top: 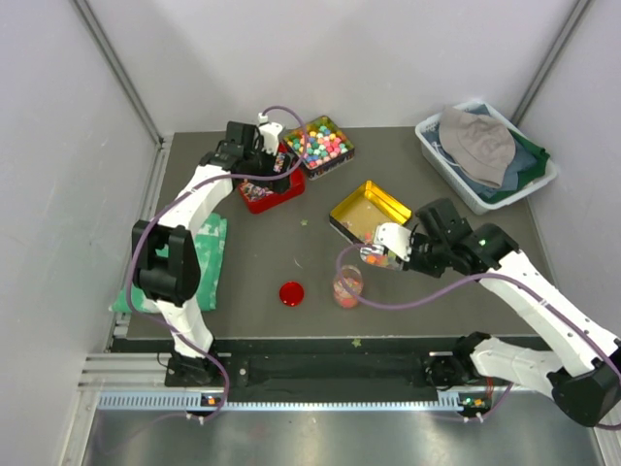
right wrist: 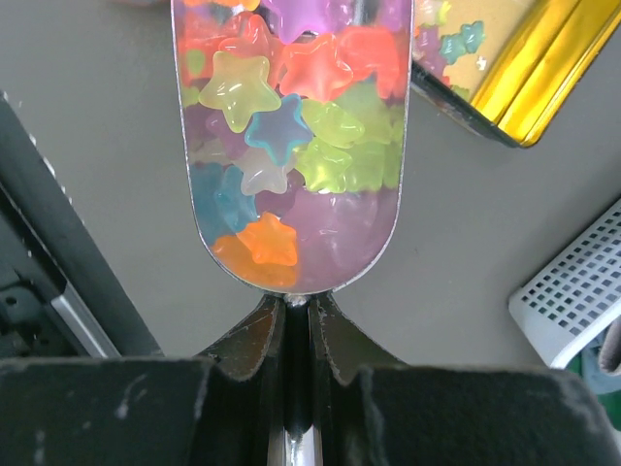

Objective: Pack the candies
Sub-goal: Scoop the fake candies from the storage box, then place the fake candies in the packing bottle.

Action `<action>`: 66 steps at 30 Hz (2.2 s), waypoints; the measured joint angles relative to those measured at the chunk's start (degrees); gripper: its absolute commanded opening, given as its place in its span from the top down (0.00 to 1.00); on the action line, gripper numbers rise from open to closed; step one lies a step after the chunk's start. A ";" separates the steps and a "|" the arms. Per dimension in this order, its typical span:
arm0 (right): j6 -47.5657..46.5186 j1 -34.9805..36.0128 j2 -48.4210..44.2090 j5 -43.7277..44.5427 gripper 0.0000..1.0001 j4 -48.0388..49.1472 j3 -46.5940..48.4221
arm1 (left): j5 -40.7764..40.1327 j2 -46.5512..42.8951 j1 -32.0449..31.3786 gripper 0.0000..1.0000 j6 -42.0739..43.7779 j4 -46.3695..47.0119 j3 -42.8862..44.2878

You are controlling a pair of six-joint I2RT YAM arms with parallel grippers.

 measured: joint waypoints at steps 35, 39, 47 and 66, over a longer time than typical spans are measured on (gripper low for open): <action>-5.92 14.36 5.97 13.18 1.00 -5.40 3.19 | -1.16 -1.99 1.42 0.01 2.34 -3.48 -1.09; -6.54 15.17 6.49 14.60 1.00 -5.31 3.96 | -1.14 -2.14 1.42 0.01 2.34 -3.45 -1.40; -8.39 16.81 6.95 18.78 1.00 -5.42 4.59 | -1.11 -2.23 1.55 0.01 2.32 -3.45 -2.25; -9.97 20.28 8.31 23.63 1.00 -5.60 5.53 | -0.90 -2.23 2.14 0.01 2.29 -3.19 -3.43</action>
